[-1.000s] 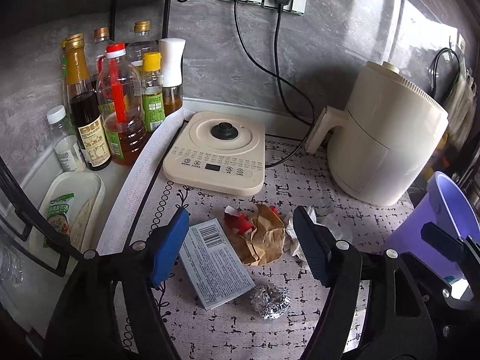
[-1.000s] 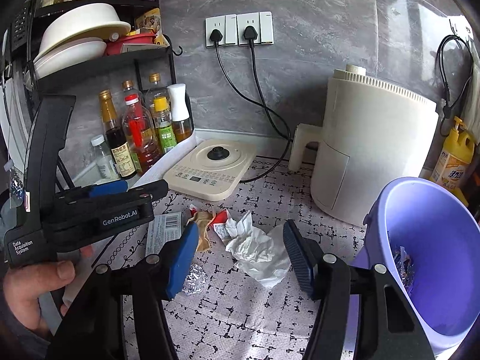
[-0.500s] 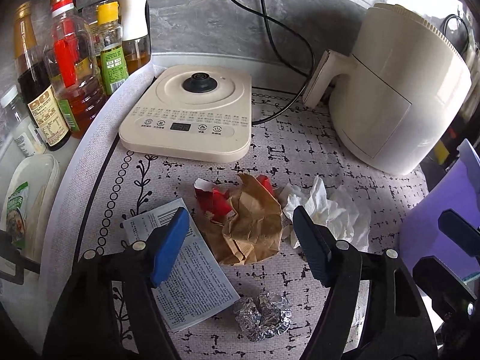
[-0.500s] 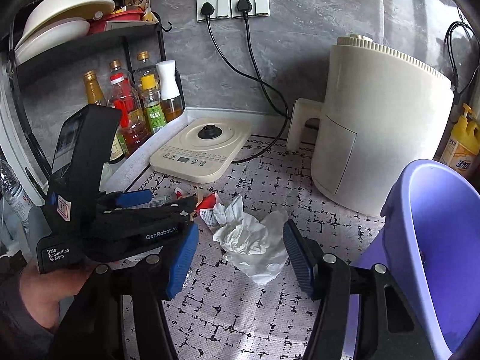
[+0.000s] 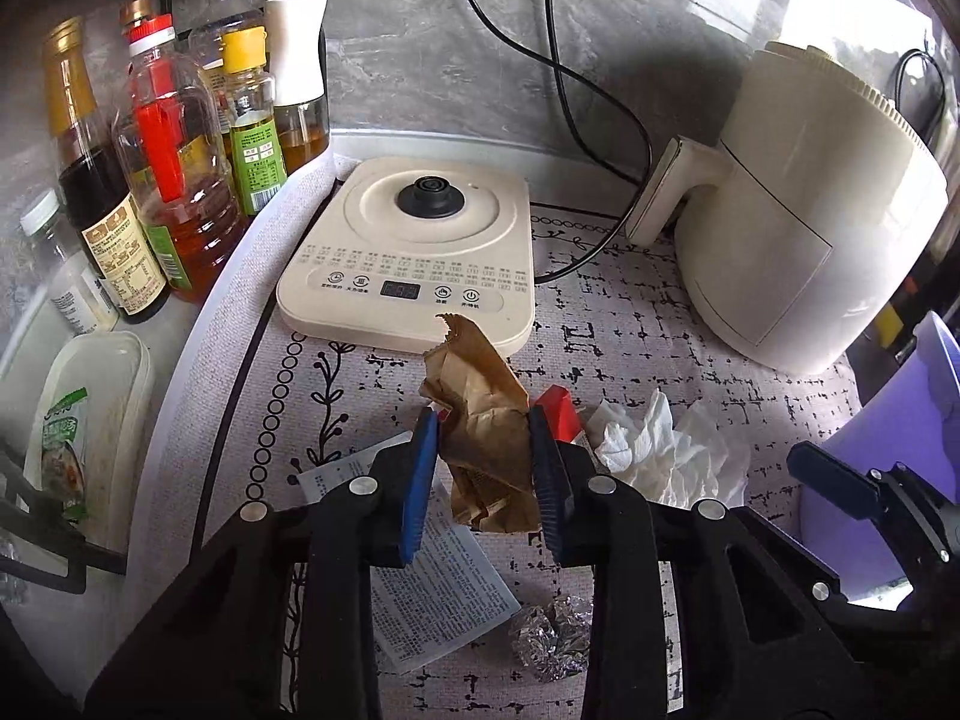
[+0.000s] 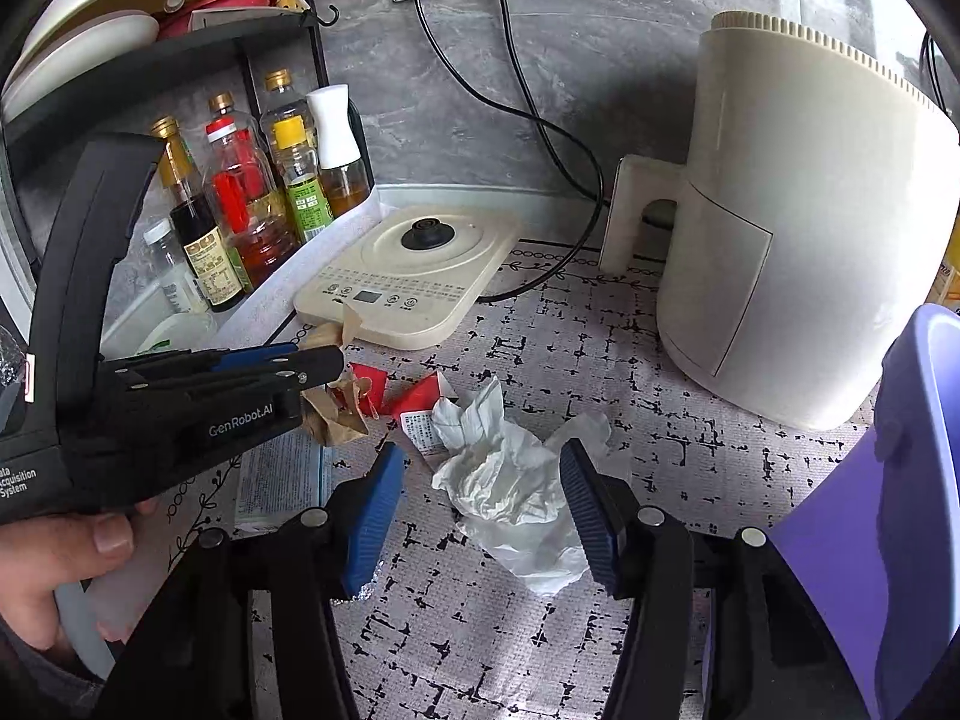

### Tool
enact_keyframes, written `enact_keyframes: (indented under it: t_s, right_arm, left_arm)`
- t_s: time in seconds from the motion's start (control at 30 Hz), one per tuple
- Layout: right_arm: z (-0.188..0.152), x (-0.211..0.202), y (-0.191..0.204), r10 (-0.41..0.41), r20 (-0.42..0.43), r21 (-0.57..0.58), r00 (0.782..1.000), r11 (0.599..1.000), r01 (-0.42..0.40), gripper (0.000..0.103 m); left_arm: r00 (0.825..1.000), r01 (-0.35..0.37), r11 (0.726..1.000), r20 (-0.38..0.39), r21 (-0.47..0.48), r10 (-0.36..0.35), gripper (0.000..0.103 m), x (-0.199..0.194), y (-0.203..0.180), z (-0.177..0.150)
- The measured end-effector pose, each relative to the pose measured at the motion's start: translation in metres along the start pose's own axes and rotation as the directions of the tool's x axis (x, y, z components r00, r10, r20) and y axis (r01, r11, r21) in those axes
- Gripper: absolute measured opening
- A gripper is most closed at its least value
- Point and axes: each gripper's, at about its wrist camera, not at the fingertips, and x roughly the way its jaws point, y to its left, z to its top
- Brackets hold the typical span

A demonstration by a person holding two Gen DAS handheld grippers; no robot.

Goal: Collect trash
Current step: 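Grasp brown paper bag with left gripper while right gripper grasps tissue, then carry paper bag and tissue to the purple bucket and open both grippers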

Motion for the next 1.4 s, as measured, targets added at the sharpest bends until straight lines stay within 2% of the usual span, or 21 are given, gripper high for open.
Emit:
enact_keyframes:
  t_s: [0.3, 0.37, 0.4, 0.43, 0.5, 0.7, 0.9, 1.17, 1.4]
  right_arm:
    - [-0.002, 0.042, 0.008, -0.021, -0.056, -0.014, 0.998, 1.0, 0.02, 0.051]
    - [-0.005, 0.052, 0.009, -0.029, -0.088, -0.014, 0.996, 1.0, 0.028, 0.04]
    - [-0.007, 0.056, 0.009, -0.031, -0.109, -0.013, 0.994, 0.999, 0.03, 0.023]
    - [-0.01, 0.06, 0.009, -0.031, -0.13, -0.01, 0.991, 1.0, 0.03, 0.012]
    - [-0.012, 0.058, 0.009, -0.04, -0.136, -0.005, 0.99, 0.999, 0.039, 0.009]
    - [-0.013, 0.029, 0.02, -0.075, -0.08, 0.013, 0.994, 0.997, 0.076, 0.007]
    - [-0.008, -0.018, 0.038, -0.135, 0.007, 0.028, 0.991, 0.99, 0.135, 0.008]
    - [-0.009, -0.076, 0.053, -0.256, 0.094, 0.084, 0.962, 0.965, 0.249, 0.008]
    - [-0.012, -0.113, 0.058, -0.339, 0.138, 0.12, 0.931, 0.939, 0.324, 0.008]
  left_arm:
    - [0.999, -0.032, 0.999, 0.026, -0.031, 0.033, 0.03, -0.02, 0.031, -0.001]
    - [0.999, -0.031, 0.999, 0.026, -0.029, 0.032, 0.03, -0.021, 0.035, -0.003]
    - [0.999, -0.029, 0.999, 0.028, -0.026, 0.03, 0.03, -0.022, 0.036, -0.005]
    - [0.999, -0.026, 0.999, 0.03, -0.023, 0.027, 0.03, -0.024, 0.037, -0.005]
    - [0.999, -0.012, 1.0, 0.033, -0.016, 0.013, 0.03, -0.026, 0.039, -0.007]
    - [0.997, 0.052, 0.999, 0.053, 0.014, -0.053, 0.03, -0.035, 0.04, -0.008]
    - [0.986, 0.14, 0.989, 0.084, 0.054, -0.144, 0.03, -0.047, 0.036, -0.009]
    - [0.954, 0.264, 0.953, 0.106, 0.148, -0.281, 0.03, -0.058, 0.018, -0.009]
    - [0.927, 0.336, 0.923, 0.105, 0.189, -0.359, 0.03, -0.067, -0.001, -0.009]
